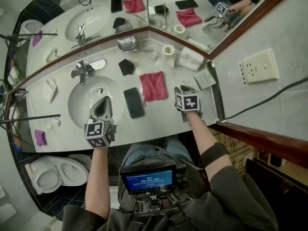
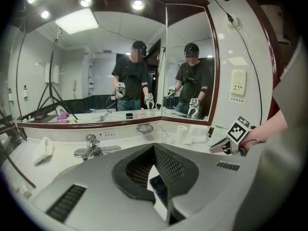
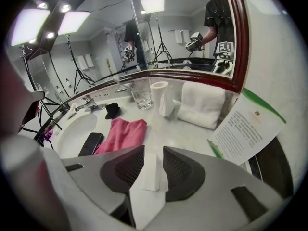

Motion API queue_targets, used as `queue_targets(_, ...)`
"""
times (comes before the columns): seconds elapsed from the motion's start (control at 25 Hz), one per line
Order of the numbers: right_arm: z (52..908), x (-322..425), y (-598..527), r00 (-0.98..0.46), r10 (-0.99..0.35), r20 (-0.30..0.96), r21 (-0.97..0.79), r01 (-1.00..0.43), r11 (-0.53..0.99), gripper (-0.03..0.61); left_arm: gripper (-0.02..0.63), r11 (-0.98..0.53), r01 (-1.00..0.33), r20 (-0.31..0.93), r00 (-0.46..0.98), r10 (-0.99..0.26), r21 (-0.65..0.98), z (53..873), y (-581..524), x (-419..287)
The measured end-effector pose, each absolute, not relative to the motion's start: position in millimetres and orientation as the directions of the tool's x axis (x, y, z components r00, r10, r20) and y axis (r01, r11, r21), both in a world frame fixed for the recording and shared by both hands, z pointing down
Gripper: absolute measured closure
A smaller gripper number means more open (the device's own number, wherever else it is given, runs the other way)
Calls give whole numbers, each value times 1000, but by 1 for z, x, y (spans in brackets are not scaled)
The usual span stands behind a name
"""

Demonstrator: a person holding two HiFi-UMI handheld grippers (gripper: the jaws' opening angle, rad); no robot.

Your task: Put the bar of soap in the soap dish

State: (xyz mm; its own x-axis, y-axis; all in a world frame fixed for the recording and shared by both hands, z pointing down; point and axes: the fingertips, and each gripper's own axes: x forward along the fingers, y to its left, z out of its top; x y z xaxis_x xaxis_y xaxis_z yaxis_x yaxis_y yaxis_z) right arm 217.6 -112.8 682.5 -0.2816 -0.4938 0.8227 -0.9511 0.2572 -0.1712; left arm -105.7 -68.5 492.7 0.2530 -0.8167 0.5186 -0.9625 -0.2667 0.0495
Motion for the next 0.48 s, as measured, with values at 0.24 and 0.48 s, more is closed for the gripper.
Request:
queue_targets(0.24,635,226,-136,-312,-595,741,-191,-947,259,431,614,-267,-963,499,254,-829,46,481,-71,-104)
queue_targets(0.48,574,231,-149,-364,-703,611,-216,-931,294,523,614,-256,-966,484,244,-840,42,472,-71,-109)
